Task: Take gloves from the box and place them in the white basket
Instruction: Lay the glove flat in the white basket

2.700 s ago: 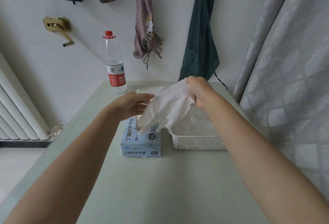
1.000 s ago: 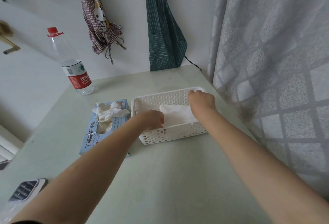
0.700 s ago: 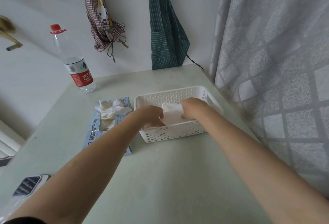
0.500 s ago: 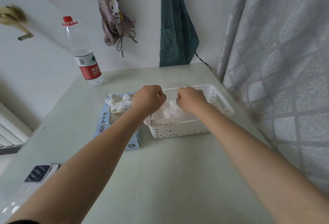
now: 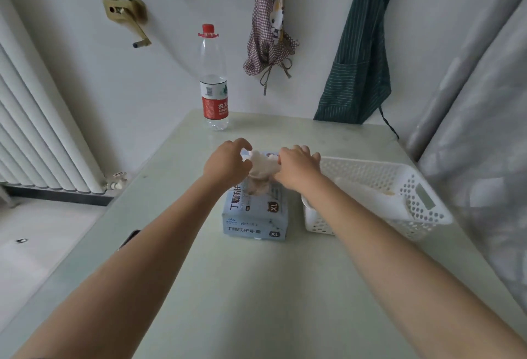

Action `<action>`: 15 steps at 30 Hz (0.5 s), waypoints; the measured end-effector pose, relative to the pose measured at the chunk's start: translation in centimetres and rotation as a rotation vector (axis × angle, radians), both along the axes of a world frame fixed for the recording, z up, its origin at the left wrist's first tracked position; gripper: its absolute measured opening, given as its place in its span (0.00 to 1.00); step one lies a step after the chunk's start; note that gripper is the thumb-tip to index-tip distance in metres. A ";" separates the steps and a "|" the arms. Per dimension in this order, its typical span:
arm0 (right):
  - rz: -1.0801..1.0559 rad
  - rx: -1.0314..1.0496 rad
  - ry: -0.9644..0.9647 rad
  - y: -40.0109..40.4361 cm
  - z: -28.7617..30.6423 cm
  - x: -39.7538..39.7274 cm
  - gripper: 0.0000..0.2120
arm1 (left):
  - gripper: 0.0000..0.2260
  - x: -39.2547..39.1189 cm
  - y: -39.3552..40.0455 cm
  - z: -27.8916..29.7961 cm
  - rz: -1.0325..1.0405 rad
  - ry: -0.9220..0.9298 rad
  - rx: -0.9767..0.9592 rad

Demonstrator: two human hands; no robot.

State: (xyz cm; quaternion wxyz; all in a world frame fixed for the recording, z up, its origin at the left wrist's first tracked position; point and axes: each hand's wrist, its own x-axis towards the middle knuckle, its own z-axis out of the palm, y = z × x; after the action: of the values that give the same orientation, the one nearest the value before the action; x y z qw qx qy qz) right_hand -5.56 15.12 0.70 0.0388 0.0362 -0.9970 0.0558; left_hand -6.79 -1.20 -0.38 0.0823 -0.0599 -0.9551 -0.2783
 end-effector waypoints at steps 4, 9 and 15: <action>-0.036 0.069 0.074 0.2 0.2 -0.1 0.05 | 0.19 0.3 -0.2 -0.3 -0.087 0.022 0.039; 0.044 -0.245 0.170 0.3 2.7 -0.1 0.06 | 0.14 0.1 0.2 0.0 -0.121 0.062 0.090; 0.108 -0.801 0.269 0.0 5.3 0.7 0.07 | 0.10 0.0 0.3 1.6 -0.087 0.171 0.144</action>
State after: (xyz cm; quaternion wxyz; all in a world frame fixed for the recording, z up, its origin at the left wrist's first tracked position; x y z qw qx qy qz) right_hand -4.84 15.08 5.98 0.1763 0.0774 -0.8794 0.4354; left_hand -6.74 -0.92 1.21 0.1554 -0.1187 -0.9187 -0.3433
